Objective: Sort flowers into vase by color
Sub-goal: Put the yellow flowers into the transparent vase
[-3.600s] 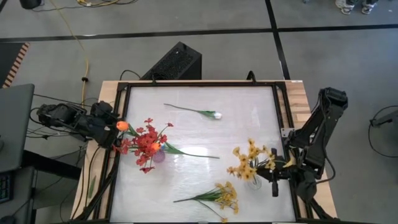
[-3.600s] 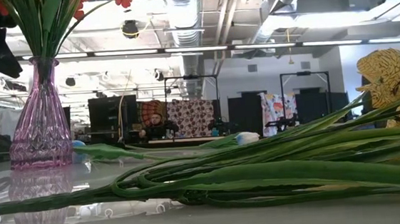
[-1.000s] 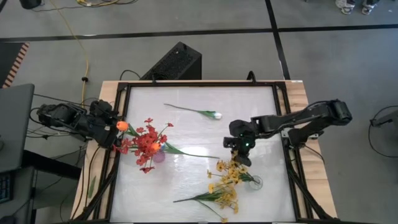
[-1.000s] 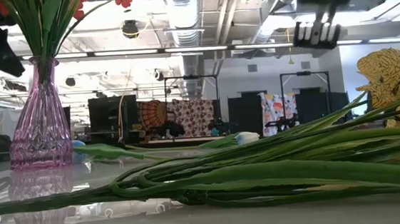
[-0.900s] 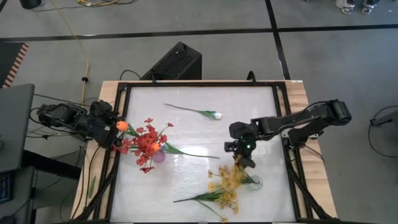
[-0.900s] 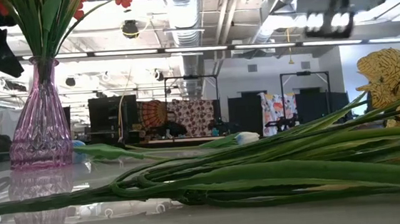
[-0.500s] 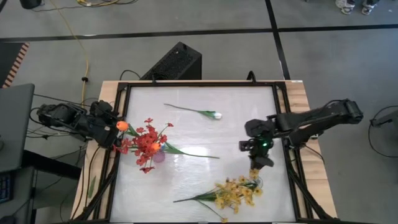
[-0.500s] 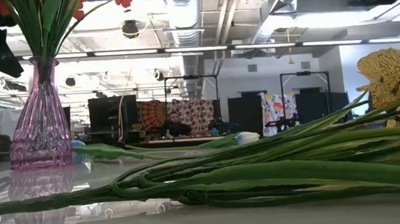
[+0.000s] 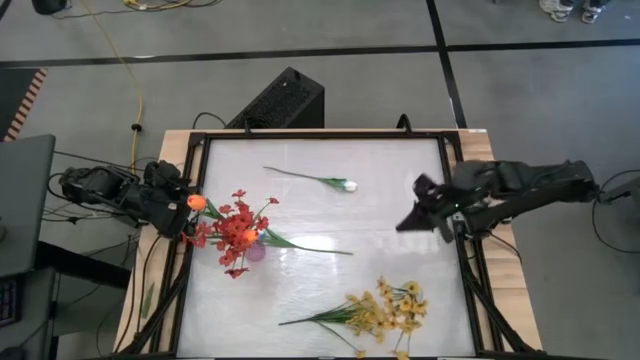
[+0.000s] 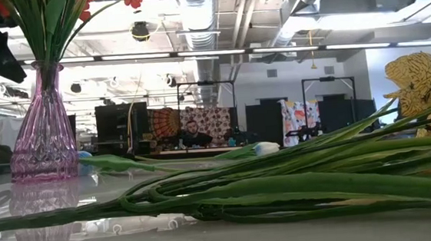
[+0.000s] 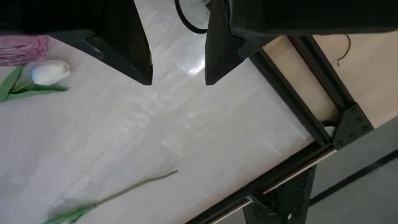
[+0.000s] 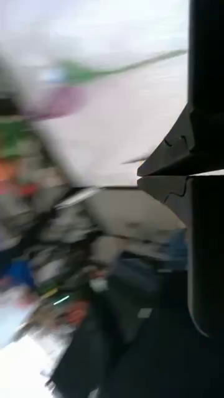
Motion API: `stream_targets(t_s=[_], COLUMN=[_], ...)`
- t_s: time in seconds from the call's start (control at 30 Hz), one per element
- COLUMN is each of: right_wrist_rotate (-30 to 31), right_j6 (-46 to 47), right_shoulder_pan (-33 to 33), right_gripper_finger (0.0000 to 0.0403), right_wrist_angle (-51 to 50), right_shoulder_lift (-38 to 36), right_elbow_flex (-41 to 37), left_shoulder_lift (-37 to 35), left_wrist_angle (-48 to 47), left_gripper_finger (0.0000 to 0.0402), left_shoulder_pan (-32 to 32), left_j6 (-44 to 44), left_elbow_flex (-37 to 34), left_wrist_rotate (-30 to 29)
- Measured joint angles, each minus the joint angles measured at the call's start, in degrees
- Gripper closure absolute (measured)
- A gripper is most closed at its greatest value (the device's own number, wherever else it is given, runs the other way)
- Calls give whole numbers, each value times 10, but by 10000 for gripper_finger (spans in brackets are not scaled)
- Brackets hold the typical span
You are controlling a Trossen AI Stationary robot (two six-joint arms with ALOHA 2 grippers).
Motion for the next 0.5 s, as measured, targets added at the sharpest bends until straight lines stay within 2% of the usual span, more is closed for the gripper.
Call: stream_targets(t_s=[0.1,0.2,0.27,0.5], right_wrist_rotate=[40,45,46,46], right_j6=[-22,-50,-73,-114], right_shoulder_pan=[1,9,17,26], right_gripper_finger=[383,382,382,382], right_wrist_angle=[99,181,205,208], right_shoulder_lift=[3,20,35,86], right_elbow_flex=[18,30,40,55], left_shoulder_lift=[0,0,0,10], left_wrist_angle=[0,0,0,13], left_gripper_finger=[266,266,266,266], left_shoulder_pan=[0,0,0,0], left_j6=[0,12,15,-26], left_elbow_flex=[0,0,3,102], left_wrist_rotate=[7,29,23,-140])
